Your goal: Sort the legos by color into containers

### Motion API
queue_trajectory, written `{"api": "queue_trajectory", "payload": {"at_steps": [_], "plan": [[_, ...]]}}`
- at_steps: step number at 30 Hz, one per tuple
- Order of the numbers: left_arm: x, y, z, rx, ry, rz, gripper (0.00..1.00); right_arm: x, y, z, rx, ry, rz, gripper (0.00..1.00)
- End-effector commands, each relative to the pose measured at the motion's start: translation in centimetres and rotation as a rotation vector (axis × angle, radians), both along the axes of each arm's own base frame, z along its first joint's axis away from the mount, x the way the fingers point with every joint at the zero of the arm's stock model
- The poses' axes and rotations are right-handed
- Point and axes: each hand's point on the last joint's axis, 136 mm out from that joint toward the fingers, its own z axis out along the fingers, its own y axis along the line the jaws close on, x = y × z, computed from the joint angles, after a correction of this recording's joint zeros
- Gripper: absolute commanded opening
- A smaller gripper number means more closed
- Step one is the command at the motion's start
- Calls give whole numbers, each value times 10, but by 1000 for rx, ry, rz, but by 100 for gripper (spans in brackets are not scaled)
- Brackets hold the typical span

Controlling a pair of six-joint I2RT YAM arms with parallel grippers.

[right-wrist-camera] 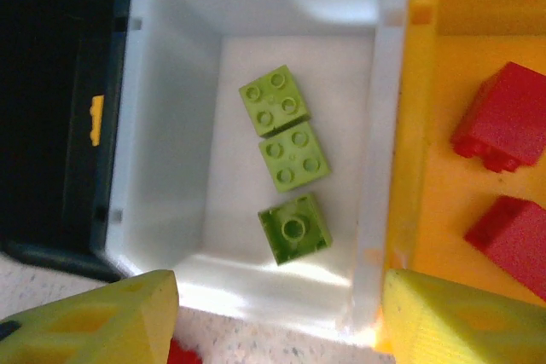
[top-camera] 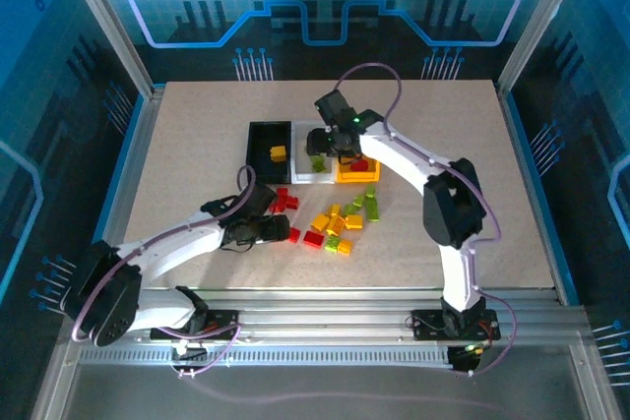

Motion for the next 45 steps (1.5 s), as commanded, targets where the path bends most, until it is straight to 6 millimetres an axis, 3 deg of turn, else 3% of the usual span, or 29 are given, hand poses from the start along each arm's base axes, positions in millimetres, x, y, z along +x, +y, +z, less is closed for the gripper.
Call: {"api": "queue_trajectory", "payload": {"at_steps": [1,6,11,14,18,21,25,29,34,39,41,45], "plan": [[10,-9,-3,-10,-24,-25,77,-17,-2,27,57,-50,14,66],[25,-9,-13,45,-42,-43,66,-45,-22,32,70,-57,5,66],[30,-11,-16,64,-40,-56,40,-70,-43,31,78,-56,-24,65],[32,-15,-2,50,-65,-66,29,-84,-60,29,68,-56,-52,65],[43,-38,33,11,-138,-109,25,-103,-87,20,67,-51,-113,65],[66,-72,67,-50,-202,-152,25,-117,-110,7,55,-31,-168,65],[106,-132,102,-122,-272,-224,25,-134,-133,-13,38,14,-222,65],[150,-180,116,-136,-324,-267,24,-151,-151,-26,30,40,-262,65],[203,-214,107,-81,-355,-281,24,-168,-163,-32,30,54,-283,66],[234,-230,83,-25,-340,-269,27,-177,-169,-33,43,56,-291,66],[240,-232,75,-15,-324,-259,33,-178,-169,-32,52,54,-290,66],[243,-238,79,-47,-320,-248,61,-180,-169,-31,57,53,-286,67]]}}
